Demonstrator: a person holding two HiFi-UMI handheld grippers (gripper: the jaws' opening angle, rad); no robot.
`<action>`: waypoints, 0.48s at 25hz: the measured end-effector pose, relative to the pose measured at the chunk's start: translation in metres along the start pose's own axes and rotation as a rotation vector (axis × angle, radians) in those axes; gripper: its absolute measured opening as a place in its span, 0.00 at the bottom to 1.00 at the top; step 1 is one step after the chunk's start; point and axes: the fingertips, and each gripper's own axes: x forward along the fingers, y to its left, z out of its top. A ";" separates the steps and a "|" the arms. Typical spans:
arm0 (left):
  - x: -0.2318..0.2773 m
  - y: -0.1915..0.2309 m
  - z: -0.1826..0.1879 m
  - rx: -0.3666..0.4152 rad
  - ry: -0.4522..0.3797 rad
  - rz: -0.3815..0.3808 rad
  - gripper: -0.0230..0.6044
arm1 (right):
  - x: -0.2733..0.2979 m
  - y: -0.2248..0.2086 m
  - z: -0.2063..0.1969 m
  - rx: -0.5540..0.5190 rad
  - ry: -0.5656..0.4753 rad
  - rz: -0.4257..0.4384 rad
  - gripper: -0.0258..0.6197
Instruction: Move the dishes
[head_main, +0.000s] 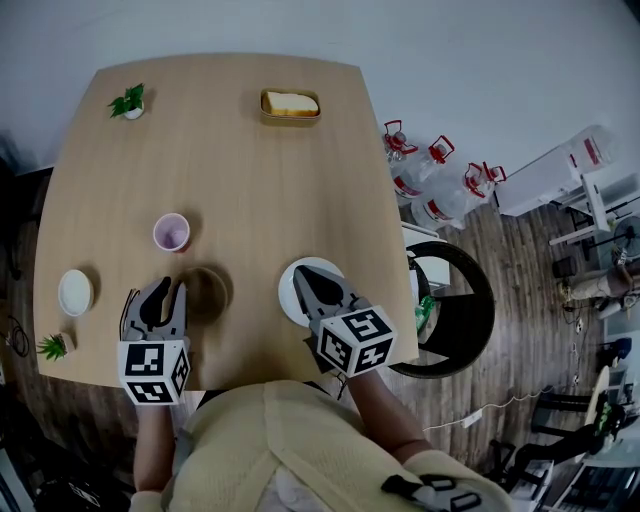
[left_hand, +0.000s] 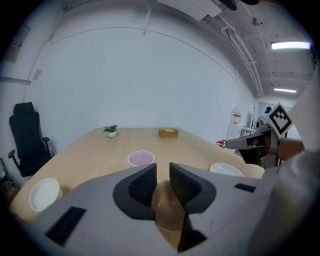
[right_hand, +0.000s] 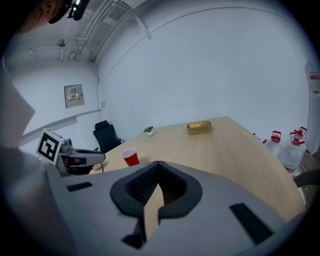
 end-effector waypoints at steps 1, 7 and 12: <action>0.000 0.000 0.000 0.000 0.001 0.001 0.18 | 0.000 0.001 0.001 0.008 -0.003 0.005 0.06; 0.000 -0.001 0.001 0.002 0.007 -0.001 0.18 | 0.003 0.004 0.005 0.001 -0.008 0.023 0.06; 0.003 0.001 0.001 0.008 0.013 -0.007 0.18 | 0.008 0.006 -0.001 0.007 0.006 0.027 0.06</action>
